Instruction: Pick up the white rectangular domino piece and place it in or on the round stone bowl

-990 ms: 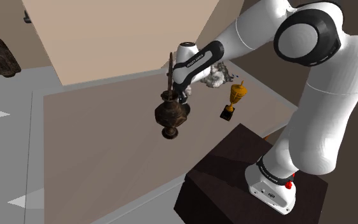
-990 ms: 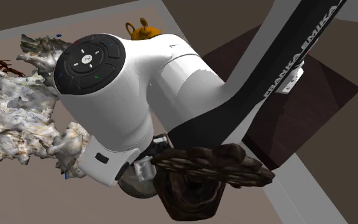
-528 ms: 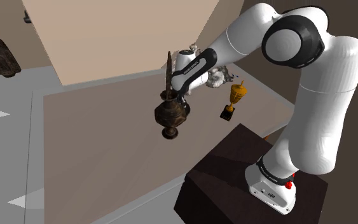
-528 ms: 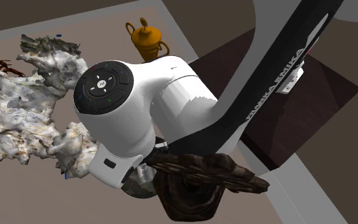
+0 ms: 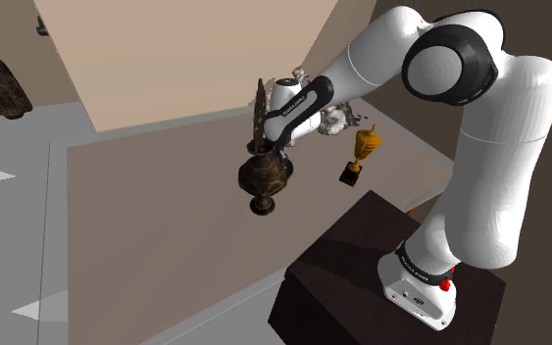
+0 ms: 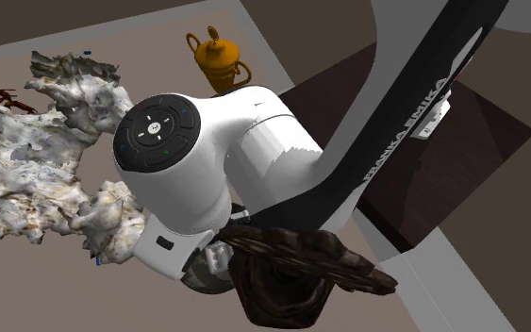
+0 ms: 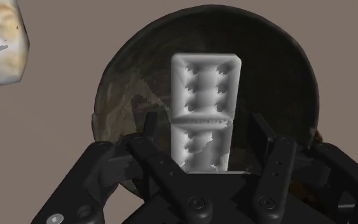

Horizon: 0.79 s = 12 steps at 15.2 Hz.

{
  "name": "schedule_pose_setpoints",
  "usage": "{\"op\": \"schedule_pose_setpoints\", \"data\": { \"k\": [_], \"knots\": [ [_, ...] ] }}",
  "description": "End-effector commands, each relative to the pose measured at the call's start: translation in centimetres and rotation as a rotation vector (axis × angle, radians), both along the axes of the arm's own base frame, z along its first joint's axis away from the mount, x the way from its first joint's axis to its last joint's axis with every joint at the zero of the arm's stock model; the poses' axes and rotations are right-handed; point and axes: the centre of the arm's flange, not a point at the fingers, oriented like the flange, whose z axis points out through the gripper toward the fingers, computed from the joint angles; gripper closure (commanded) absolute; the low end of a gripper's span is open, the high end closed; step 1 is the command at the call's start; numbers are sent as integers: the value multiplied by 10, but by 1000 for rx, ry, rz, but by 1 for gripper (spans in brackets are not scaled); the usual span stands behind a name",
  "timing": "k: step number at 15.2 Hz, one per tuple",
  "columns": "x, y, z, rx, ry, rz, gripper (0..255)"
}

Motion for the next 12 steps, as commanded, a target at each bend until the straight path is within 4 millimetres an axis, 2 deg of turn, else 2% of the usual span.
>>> {"op": "schedule_pose_setpoints", "data": {
  "k": [1, 5, 9, 12],
  "knots": [
    [0, 0, 0, 0, 0, 1, 0],
    [0, 1, 0, 0, 0, 1, 0],
    [-1, 2, 50, 0, 0, 1, 0],
    [-1, 2, 50, 0, 0, 1, 0]
  ]
}}
